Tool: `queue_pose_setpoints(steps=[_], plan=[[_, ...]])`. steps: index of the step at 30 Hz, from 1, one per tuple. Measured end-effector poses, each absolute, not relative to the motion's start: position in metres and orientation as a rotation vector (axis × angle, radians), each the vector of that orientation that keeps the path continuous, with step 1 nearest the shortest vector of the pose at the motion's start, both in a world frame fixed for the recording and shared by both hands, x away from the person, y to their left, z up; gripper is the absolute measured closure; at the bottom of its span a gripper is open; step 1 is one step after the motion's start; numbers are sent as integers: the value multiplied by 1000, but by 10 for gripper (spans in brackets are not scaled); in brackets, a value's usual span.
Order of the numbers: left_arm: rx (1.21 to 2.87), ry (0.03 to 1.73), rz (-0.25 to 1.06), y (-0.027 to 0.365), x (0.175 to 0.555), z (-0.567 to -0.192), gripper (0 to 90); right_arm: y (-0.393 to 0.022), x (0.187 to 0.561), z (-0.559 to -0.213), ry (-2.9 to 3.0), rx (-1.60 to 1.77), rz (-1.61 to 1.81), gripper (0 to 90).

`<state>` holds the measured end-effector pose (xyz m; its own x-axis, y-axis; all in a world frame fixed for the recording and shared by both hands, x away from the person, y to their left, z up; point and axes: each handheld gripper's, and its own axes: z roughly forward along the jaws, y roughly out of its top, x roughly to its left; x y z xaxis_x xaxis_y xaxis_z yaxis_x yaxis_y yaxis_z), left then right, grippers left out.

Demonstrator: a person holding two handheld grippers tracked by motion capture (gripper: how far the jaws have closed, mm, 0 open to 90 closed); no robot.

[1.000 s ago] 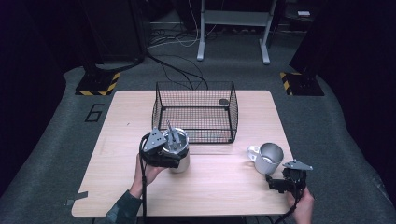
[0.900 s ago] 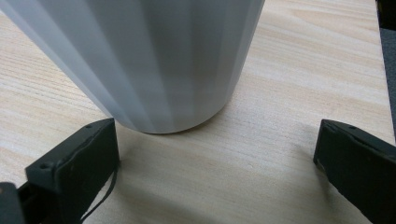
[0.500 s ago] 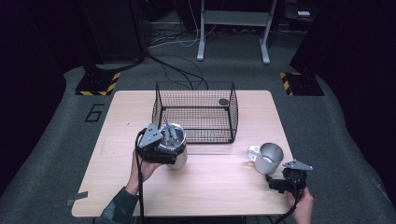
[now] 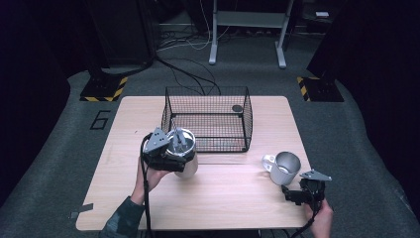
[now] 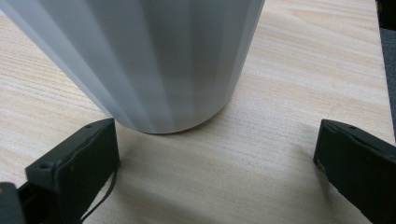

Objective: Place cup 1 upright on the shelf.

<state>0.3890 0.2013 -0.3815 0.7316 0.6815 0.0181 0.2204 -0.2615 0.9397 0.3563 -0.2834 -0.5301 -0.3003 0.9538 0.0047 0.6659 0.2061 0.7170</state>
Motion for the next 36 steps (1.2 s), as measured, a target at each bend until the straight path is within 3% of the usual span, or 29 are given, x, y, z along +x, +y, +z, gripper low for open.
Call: queue_pose_setpoints(steps=[36], plan=[[1819,670,503,202,409,-341,37,-283,357,-530,2045,1495,869,0]])
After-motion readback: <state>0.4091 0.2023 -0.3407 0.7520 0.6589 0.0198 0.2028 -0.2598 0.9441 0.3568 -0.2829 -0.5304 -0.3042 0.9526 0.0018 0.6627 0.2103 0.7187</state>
